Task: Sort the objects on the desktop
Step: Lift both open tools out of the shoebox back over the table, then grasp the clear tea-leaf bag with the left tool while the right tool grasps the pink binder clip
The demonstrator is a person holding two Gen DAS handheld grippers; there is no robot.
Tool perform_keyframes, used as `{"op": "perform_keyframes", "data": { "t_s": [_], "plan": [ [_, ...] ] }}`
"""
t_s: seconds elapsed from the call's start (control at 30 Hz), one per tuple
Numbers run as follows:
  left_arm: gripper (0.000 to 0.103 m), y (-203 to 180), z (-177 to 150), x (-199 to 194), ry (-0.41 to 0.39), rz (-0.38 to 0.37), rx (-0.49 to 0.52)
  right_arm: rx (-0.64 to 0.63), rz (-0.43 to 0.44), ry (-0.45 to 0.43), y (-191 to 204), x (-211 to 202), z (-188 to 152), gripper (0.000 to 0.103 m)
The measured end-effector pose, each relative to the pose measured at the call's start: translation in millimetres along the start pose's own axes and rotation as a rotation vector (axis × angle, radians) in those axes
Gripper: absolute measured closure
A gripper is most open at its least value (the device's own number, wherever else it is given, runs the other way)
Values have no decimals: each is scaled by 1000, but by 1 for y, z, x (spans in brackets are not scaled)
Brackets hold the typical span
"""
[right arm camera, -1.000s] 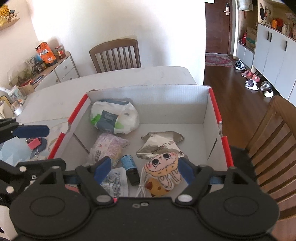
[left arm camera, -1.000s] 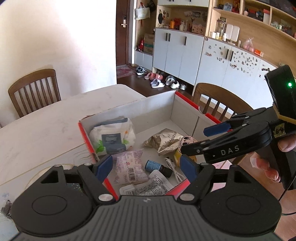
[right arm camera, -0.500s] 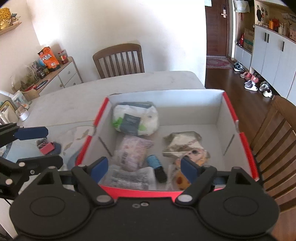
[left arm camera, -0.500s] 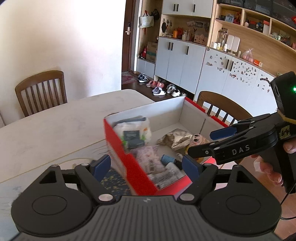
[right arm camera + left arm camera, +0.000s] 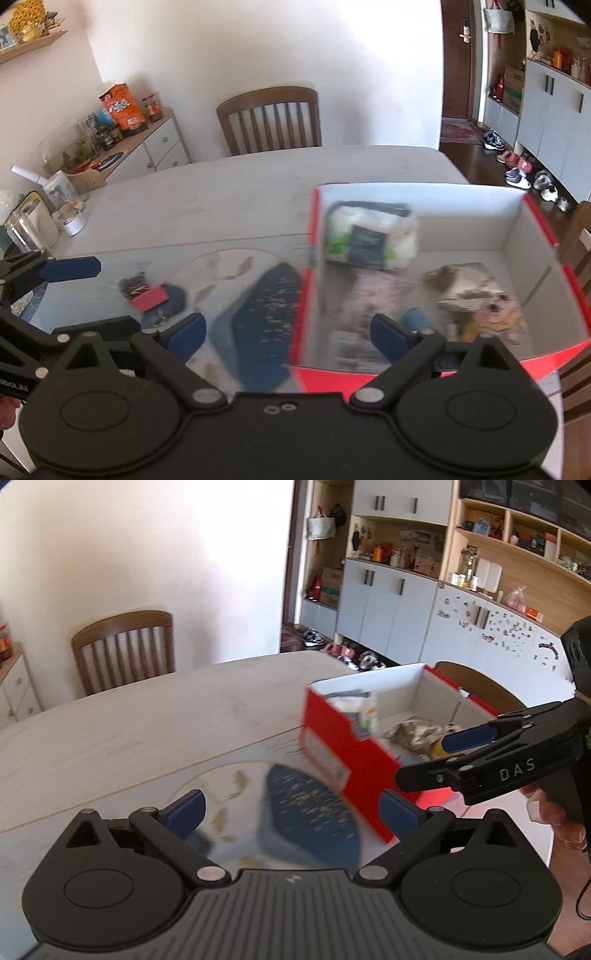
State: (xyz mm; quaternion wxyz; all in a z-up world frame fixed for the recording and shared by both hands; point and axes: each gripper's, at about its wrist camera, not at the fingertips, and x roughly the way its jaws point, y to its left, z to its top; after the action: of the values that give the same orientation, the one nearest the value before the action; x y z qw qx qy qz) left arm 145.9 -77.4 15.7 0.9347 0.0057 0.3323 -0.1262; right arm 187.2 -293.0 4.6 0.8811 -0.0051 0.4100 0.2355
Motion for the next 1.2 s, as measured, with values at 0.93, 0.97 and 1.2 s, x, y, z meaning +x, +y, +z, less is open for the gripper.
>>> {"op": "perform_keyframes", "data": {
  "t_s": [0.93,0.97,1.2],
  "plan": [
    [0,165,-70,-20,42,176,-120,-125,82,95,150,86,5,6],
    [0,169,-71,-18,44,178,-123,-124,81,99,152,89,6,6],
    [0,183,-75,1,81,174,-130,-135,67,118,157,109,9,6]
  ]
}}
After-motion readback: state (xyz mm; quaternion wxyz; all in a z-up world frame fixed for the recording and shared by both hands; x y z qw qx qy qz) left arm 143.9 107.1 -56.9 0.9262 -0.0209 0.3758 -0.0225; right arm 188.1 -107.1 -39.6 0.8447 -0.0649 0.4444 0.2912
